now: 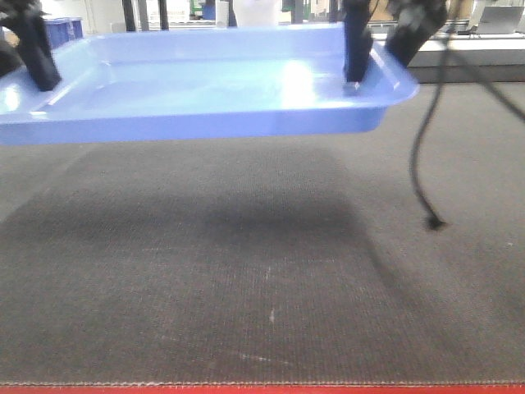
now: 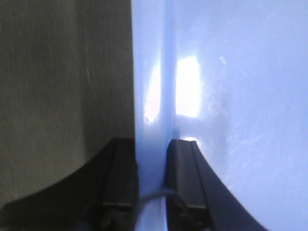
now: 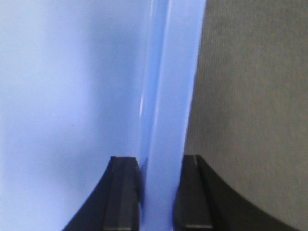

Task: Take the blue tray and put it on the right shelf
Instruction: 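Lift the blue tray off the table with both grippers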

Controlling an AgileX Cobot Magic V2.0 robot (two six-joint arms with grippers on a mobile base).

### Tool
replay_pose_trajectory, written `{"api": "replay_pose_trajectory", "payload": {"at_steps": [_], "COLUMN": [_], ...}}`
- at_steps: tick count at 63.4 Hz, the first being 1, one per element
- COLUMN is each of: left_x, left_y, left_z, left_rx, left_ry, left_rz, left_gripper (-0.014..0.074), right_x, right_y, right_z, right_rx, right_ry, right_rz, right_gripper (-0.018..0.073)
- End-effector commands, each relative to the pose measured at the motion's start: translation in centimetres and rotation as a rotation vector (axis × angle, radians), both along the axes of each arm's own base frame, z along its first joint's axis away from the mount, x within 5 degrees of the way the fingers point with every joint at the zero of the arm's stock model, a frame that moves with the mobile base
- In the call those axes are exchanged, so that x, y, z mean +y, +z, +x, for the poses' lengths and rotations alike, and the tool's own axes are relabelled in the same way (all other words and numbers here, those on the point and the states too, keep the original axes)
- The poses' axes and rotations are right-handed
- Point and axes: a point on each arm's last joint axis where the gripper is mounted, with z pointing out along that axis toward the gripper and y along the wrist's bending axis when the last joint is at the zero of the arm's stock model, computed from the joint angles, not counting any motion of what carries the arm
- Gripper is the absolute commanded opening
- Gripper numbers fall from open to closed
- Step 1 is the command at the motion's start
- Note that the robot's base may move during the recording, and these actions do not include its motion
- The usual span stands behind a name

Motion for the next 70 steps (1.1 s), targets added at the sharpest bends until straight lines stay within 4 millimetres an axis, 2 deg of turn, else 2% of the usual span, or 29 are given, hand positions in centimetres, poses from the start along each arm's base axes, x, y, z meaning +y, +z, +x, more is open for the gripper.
{"api": "replay_pose_trajectory", "payload": {"at_steps": [1,10,17,29,46,61,70], "left_x": [0.7,0.4,-0.4,-1.8,-3.2,-3.3,-3.4], "left_y": [2.2,3.1,4.6,5.3,5.4,5.5,6.2], "left_z": [-3.2,-6.6,-8.8,-11.1,-11.7,-11.5,-11.4], "left_rx": [-0.064,-0.091,-0.134,-0.107,-0.108,-0.129,-0.157], "left_ry": [-0.012,-0.025,-0.060,-0.129,-0.162,-0.149,-0.148], "left_rz": [0.024,0.002,-0.018,-0.021,-0.030,-0.046,-0.067], "left_gripper": [-0.0045,-0.0043,-0.0041,-0.0041,-0.0041,-0.0041,-0.0041], "right_x": [-1.8,-2.7,-3.3,-4.1,-6.0,-6.4,-6.4], "right_y": [3.5,3.7,3.6,4.6,7.4,7.6,7.6], "right_z": [-2.4,-5.1,-7.1,-9.7,-12.7,-13.2,-13.2], "right_rx": [-0.143,-0.147,-0.129,-0.137,-0.227,-0.219,-0.219], "right_ry": [0.030,0.049,0.074,0.094,0.087,0.081,0.081], "right_rz": [-0.034,-0.033,-0.050,-0.050,-0.001,-0.005,-0.005], "right_gripper": [0.0056,0.0056,0.0056,0.0056,0.0056,0.0056,0.0056]}}
